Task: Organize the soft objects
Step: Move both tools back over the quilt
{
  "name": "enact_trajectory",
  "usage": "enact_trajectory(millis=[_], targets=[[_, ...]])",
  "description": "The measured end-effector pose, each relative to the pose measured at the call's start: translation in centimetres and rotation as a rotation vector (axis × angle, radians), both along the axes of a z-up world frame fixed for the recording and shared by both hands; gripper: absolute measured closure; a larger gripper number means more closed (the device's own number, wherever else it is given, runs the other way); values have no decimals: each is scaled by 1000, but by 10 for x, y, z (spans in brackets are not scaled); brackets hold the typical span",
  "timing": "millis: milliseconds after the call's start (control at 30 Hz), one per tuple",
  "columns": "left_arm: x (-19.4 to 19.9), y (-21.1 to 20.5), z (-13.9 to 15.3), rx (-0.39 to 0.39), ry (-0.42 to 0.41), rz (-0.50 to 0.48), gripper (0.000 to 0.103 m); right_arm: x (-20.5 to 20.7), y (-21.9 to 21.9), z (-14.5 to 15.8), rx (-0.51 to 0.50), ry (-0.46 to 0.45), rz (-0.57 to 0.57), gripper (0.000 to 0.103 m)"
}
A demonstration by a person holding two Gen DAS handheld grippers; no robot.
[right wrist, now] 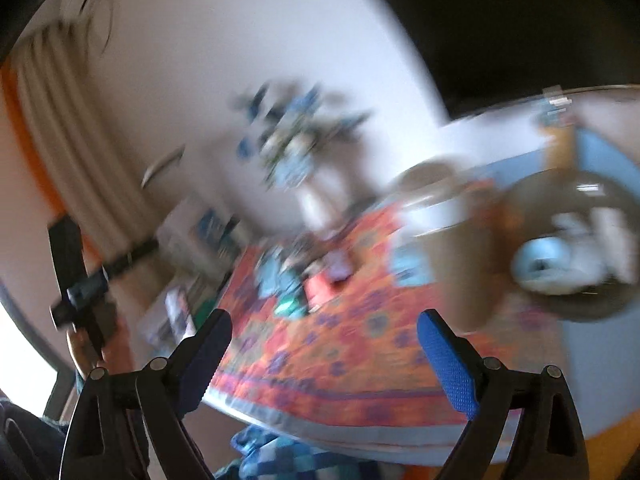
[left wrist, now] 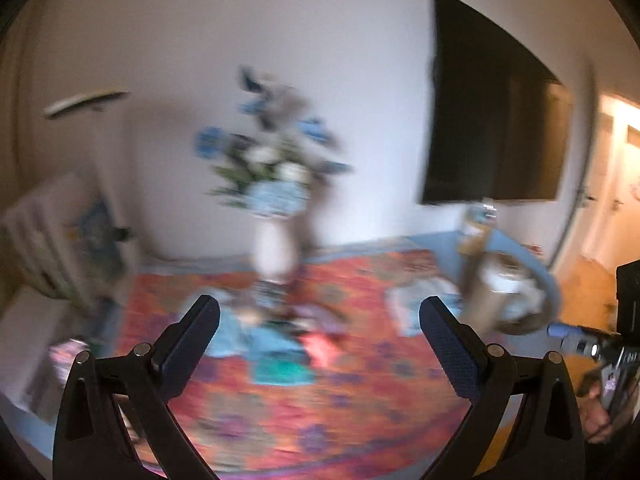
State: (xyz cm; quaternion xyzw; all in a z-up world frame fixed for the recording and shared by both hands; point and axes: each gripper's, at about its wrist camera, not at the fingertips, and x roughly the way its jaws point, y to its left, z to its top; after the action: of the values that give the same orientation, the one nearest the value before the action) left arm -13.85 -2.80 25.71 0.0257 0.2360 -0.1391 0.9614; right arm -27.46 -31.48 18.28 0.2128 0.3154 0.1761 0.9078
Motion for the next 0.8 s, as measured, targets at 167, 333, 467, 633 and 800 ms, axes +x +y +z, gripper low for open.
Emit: enact_trajectory(millis=[167,333,467,633,800], targets=[[47,45,-72,-63,154,71,2,93,88,-52,-155,223,62,10],[104,57,-148,-191,323,30,3,160,125,-86,-298,278,54,10],[147,50,-178,-271,403,-13,4,203,150,-105,-418,246,32,11],[185,40,-204,-272,457,26,4,233,163,-131,-501,254,22,11],[201,24,-219,-220,478,24,5,248,164,-147,-500,265,38,11]])
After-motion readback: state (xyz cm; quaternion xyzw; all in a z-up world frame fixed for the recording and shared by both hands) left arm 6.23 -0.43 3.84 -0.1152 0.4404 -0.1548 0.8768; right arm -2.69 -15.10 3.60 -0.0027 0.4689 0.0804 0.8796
